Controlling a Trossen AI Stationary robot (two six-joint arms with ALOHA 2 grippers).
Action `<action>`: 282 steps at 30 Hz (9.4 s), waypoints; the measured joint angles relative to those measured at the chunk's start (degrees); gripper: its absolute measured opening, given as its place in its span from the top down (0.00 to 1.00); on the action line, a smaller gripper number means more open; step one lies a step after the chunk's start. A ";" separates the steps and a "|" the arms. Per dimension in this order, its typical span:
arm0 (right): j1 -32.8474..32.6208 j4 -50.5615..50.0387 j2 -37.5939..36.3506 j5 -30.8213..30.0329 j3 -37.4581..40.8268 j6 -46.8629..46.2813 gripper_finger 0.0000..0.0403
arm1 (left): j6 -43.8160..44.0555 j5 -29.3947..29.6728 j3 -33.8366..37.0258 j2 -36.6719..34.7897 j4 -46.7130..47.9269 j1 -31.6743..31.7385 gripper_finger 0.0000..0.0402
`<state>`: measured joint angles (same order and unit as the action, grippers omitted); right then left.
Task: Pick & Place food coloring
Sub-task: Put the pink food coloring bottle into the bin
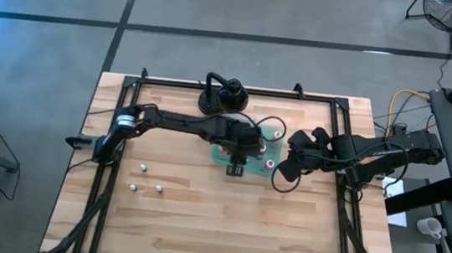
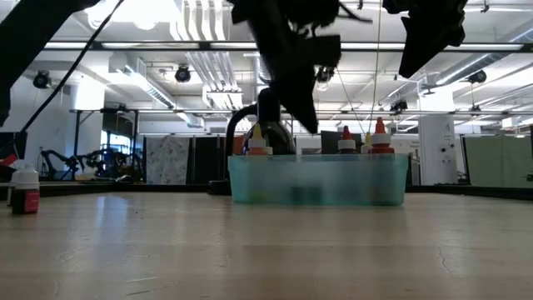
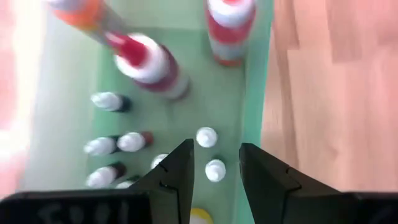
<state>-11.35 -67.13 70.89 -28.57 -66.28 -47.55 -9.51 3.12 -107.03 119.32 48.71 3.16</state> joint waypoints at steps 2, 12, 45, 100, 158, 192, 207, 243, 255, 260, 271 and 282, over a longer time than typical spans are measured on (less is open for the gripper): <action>0.00 -0.02 0.00 0.01 0.00 0.00 0.84 | 2.60 2.00 -2.96 -0.64 2.80 0.00 0.75; 0.00 0.05 0.00 0.01 0.00 -0.24 0.84 | 17.63 9.81 -3.57 -12.14 22.47 -1.53 0.75; 3.89 0.67 0.13 2.94 0.17 24.41 0.84 | 40.23 -5.25 49.95 -46.53 7.70 -25.30 0.75; 18.91 23.76 0.11 3.53 6.51 35.60 0.84 | 45.15 -4.05 65.21 -46.42 -2.25 -29.68 0.75; 18.91 24.37 0.11 3.01 6.51 36.20 0.84 | 46.24 -0.47 64.66 -41.30 -6.81 -30.75 0.93; 18.84 24.06 -1.02 3.44 6.51 36.70 0.84 | 39.45 4.58 48.31 -42.93 11.77 -16.50 0.94; 18.86 24.16 -6.43 3.60 6.98 35.54 0.84 | 9.99 5.49 14.80 -26.86 11.46 7.24 0.94; 18.75 24.65 -6.34 3.01 12.94 30.56 0.84 | 35.14 1.65 -0.58 -0.62 9.98 7.68 0.94; 18.75 24.44 -6.34 3.01 12.94 29.11 0.84 | 35.54 3.02 0.34 3.26 9.80 6.08 0.94; 18.75 24.30 -6.34 3.02 12.94 29.09 0.84 | 35.73 3.05 2.51 3.49 9.00 6.07 0.94; 18.75 24.17 -6.34 3.03 12.94 29.44 0.84 | 37.13 3.16 3.97 3.26 5.28 6.02 0.93; 18.75 24.13 -6.34 3.03 12.94 29.75 0.84 | 37.42 3.21 4.10 3.31 4.37 5.88 0.93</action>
<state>7.40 -43.00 64.55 -25.54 -53.34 -17.80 27.91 6.33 -102.94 122.63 53.08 9.04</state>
